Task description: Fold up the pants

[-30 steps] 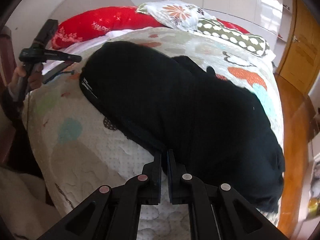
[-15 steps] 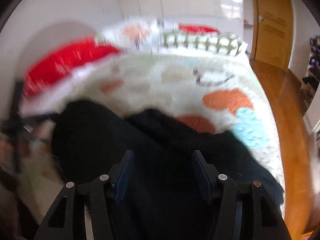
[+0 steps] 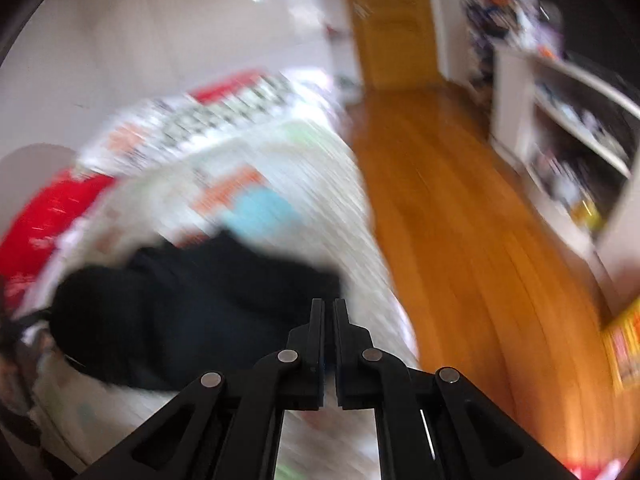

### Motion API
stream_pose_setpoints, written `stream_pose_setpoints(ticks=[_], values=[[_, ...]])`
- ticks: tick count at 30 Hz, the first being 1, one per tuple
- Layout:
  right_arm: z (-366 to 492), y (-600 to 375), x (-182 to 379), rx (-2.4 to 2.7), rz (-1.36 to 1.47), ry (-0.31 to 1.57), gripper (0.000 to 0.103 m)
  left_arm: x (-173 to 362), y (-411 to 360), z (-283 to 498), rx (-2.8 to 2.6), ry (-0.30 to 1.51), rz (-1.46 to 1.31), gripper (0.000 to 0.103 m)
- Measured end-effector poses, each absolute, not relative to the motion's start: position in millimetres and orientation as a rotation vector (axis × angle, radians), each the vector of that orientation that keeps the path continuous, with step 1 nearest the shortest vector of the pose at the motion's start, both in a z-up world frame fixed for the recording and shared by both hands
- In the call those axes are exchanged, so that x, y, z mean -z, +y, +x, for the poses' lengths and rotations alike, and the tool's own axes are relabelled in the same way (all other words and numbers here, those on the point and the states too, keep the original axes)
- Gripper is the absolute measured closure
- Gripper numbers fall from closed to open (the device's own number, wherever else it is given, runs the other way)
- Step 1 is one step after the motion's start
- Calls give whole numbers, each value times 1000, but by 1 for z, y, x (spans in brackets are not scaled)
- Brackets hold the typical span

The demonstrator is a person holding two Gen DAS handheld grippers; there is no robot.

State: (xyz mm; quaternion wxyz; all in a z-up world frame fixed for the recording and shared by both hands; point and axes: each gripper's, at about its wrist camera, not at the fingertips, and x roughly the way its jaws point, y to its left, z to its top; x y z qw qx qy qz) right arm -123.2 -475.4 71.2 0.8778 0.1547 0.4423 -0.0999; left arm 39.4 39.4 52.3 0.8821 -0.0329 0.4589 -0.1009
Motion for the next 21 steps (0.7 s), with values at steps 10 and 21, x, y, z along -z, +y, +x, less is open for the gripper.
stream_pose_setpoints(ticks=[10,21], values=[[-48,-342,-74,-106,159,851,47,-63,42,40,190,943,-92,63],[-56,-400,-64,0,301,872,100,-59,44,38,197,946,-106,63]])
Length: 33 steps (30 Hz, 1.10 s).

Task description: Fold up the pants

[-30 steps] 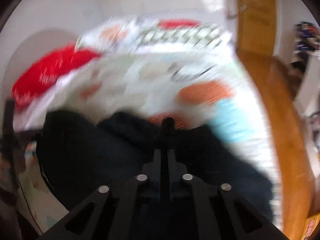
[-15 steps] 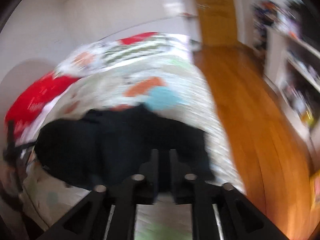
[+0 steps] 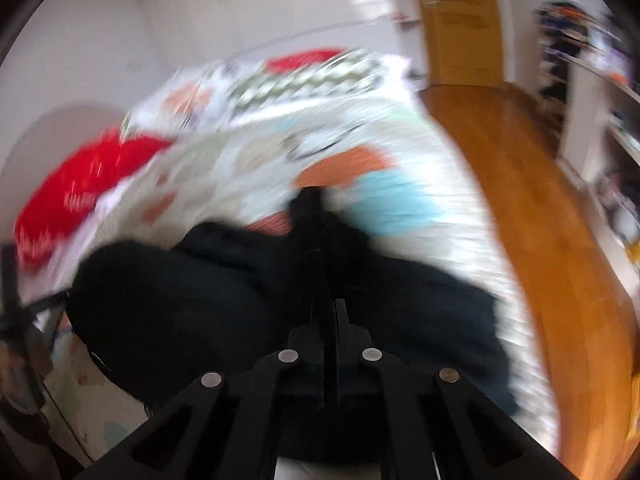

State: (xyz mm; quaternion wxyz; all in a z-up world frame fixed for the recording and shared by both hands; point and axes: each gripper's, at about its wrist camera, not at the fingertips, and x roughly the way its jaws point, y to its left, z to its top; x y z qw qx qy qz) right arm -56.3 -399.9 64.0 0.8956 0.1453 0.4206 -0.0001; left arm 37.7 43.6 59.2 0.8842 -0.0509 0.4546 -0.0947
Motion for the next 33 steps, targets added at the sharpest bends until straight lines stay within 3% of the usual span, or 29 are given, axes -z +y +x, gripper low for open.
stream_pose_setpoints(ticks=[2,6,8,11,14,18,26,27,28,29,33], values=[[-89,-436,-61,84,374,881,100,-57,44,38,211,959,-124,63],[-116,-457,-22,167,382,1087,96,-50,38,37,203,970,-99,63],[-122,-461,-28,216,383,1071,81,-50,39,37,204,970,-96,63],[-120,-469,-60,345,359,972,70,-52,41,38,213,972,-104,63],[-85,-444,-89,202,294,864,70,-51,41,38,211,973,-103,63],[-16,-380,-82,-158,230,836,70,-48,40,37,206,978,-106,63],[91,-282,-24,-421,66,985,71,-48,41,37,213,978,-105,63],[95,-278,-17,-431,53,992,73,-46,42,37,214,978,-108,63],[96,-275,-14,-437,40,996,90,-45,43,36,214,978,-111,62],[100,-271,-13,-441,28,997,98,-45,44,34,213,976,-119,62],[104,-280,-41,-418,42,908,99,-52,51,23,204,953,-142,63]])
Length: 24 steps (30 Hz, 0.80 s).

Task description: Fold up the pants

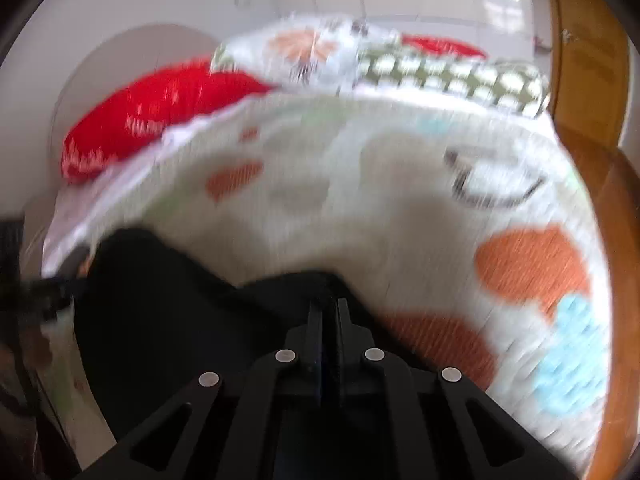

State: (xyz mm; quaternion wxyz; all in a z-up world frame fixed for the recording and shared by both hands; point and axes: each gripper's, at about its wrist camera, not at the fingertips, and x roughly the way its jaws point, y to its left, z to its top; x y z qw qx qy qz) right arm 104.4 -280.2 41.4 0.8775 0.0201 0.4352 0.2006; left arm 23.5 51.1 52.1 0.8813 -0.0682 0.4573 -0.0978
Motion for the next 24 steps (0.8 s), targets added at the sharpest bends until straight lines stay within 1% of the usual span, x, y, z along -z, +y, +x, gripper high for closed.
stream_pose_setpoints(ticks=[3,6,8,10,13,17,20,24], values=[[122,-276,-55,-391,28,863,101,-49,55,20,199,944,-167,63],[143,-264,-32,-354,4,916,102,-39,52,27,182,981,-166,63],[153,-258,-10,-305,-26,962,102,-43,50,27,180,984,-139,62],[151,-261,-9,-293,3,960,102,-50,51,24,173,978,-118,60],[132,-275,-37,-279,49,911,100,-66,54,14,147,951,-82,60],[79,-289,-68,-287,41,886,99,-86,55,4,73,871,-31,60],[41,-295,-62,-287,74,910,99,-90,49,5,123,867,-56,58],[6,-298,-41,-275,113,979,98,-73,28,14,160,904,-48,58]])
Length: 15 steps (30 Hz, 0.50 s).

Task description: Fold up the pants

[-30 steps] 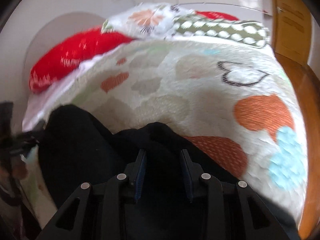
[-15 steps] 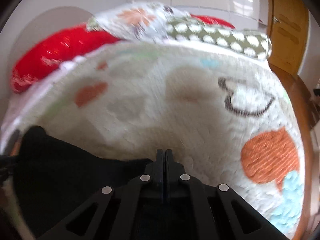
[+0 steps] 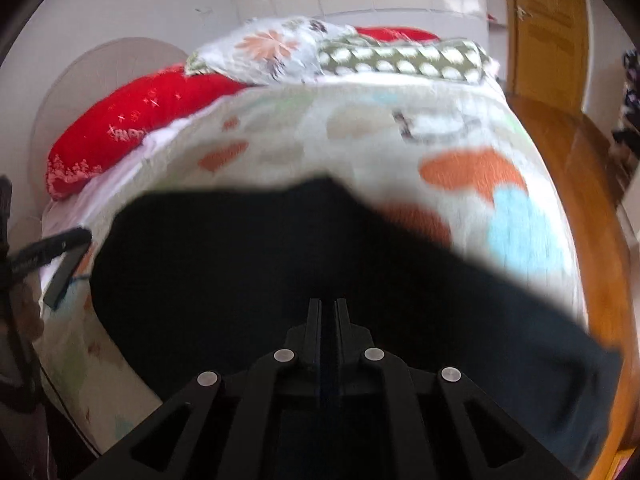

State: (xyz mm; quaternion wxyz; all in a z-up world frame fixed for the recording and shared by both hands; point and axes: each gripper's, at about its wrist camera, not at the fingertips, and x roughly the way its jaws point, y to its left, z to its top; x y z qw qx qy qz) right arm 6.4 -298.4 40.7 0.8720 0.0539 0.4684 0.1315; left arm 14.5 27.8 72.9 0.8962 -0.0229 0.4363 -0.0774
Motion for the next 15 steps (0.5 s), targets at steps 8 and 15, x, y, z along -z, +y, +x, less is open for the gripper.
stream_pose_setpoints(ticks=[8,15], values=[[-32,-348,-29,-189,314,956,92,-48,3,24,135,958,40,53],[-74,-441,-14,100,406,982,60,-76,-23,11,267,923,-40,40]])
